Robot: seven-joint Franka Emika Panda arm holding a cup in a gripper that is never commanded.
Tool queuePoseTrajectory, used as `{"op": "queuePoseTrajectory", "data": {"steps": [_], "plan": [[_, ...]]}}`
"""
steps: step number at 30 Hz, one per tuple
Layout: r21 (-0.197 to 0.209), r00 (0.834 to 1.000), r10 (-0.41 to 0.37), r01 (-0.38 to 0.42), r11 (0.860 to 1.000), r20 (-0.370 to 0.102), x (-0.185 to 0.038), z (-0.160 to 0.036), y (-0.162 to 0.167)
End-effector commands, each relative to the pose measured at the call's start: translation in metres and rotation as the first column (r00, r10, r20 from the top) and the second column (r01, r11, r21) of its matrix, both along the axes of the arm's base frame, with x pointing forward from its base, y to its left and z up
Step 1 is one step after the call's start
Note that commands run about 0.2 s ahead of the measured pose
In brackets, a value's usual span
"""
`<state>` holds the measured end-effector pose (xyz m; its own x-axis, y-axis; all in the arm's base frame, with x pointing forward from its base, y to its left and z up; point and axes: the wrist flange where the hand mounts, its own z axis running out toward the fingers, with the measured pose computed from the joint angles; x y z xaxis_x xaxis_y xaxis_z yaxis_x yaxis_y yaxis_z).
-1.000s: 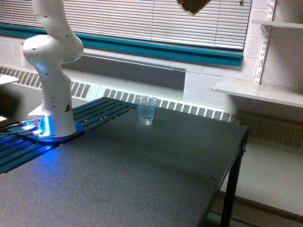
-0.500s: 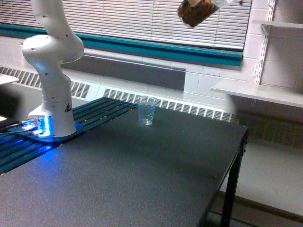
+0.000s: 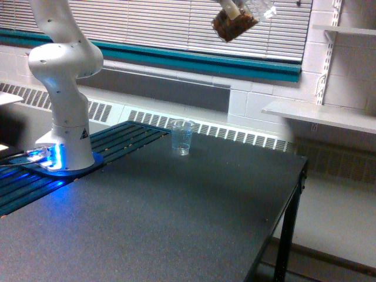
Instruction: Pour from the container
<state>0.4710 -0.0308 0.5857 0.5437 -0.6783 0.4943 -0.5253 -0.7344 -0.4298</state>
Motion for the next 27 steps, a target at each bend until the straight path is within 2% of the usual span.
{"op": "queuePoseTrajectory", "data": {"steps": [1, 12, 22, 25, 27], "plan": [[-0.028, 0.997, 0.074, -0.074, 0.997, 0.007, -0.029, -0.005, 0.042], [-0.048, 0.985, 0.169, -0.170, 0.984, -0.023, -0.090, -0.030, 0.112], [-0.058, 0.960, 0.271, -0.275, 0.960, -0.076, -0.157, -0.065, 0.170], [-0.062, 0.954, 0.290, -0.294, 0.954, -0.071, -0.176, -0.070, 0.185], [-0.049, 0.952, 0.302, -0.304, 0.951, -0.044, -0.188, -0.065, 0.193]]}}
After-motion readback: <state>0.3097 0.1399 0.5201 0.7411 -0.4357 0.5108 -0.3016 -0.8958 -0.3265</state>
